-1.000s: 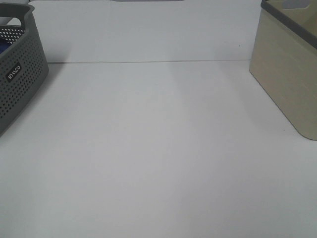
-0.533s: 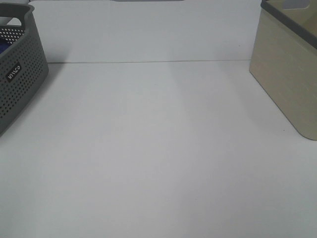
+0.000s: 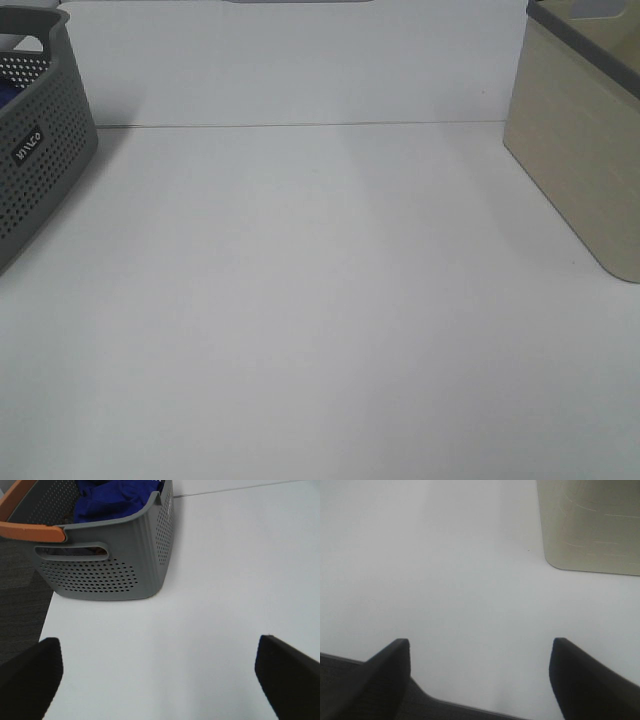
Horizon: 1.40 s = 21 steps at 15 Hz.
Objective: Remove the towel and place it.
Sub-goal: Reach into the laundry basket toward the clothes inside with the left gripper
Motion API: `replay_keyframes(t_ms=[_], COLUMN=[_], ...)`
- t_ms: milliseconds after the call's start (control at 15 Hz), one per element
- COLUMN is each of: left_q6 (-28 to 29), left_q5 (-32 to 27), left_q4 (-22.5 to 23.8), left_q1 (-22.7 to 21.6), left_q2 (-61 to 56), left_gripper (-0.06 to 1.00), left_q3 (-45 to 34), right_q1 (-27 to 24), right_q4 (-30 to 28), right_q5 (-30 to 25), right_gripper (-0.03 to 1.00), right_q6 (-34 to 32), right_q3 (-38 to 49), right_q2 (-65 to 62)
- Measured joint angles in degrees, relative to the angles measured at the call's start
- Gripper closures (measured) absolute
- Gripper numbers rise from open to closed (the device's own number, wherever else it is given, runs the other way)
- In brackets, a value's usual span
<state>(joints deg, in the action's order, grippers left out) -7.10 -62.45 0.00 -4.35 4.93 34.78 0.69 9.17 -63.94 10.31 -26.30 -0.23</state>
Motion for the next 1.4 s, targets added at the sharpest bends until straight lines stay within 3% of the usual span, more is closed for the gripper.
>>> replay_keyframes(t_ms=[400, 467, 733, 933, 1133, 1400], left_q6=[-16.10, -25.78, -37.47, -41.77, -45.03, -49.39], left_q5=[-2.41, -3.90, -4.07, -4.07, -3.90, -0.80], left_q4=[0.00, 1.15, 7.96, 15.64, 20.40, 21.03], left_q1=[0.00, 0.00, 0.00, 0.00, -0.29, -3.72], left_q2=[29.51, 40.34, 57.35, 71.56, 81.65, 97.75], left_gripper=[-0.05, -0.05, -0.05, -0.05, -0.05, -0.05], left_q3=[15.30, 22.57, 37.18, 49.85, 57.07, 62.91], right_q1=[0.00, 0.00, 0.00, 0.00, 0.00, 0.00], right_q4=[0.00, 0.00, 0.06, 0.06, 0.06, 0.06], right_q5=[0.00, 0.00, 0.00, 0.00, 0.00, 0.00], right_gripper=[0.21, 0.21, 0.21, 0.21, 0.21, 0.21], right_q6=[0.00, 0.00, 0.00, 0.00, 0.00, 0.00], right_q3=[0.00, 0.00, 0.00, 0.00, 0.00, 0.00], right_q2=[0.00, 0.00, 0.00, 0.00, 0.00, 0.00])
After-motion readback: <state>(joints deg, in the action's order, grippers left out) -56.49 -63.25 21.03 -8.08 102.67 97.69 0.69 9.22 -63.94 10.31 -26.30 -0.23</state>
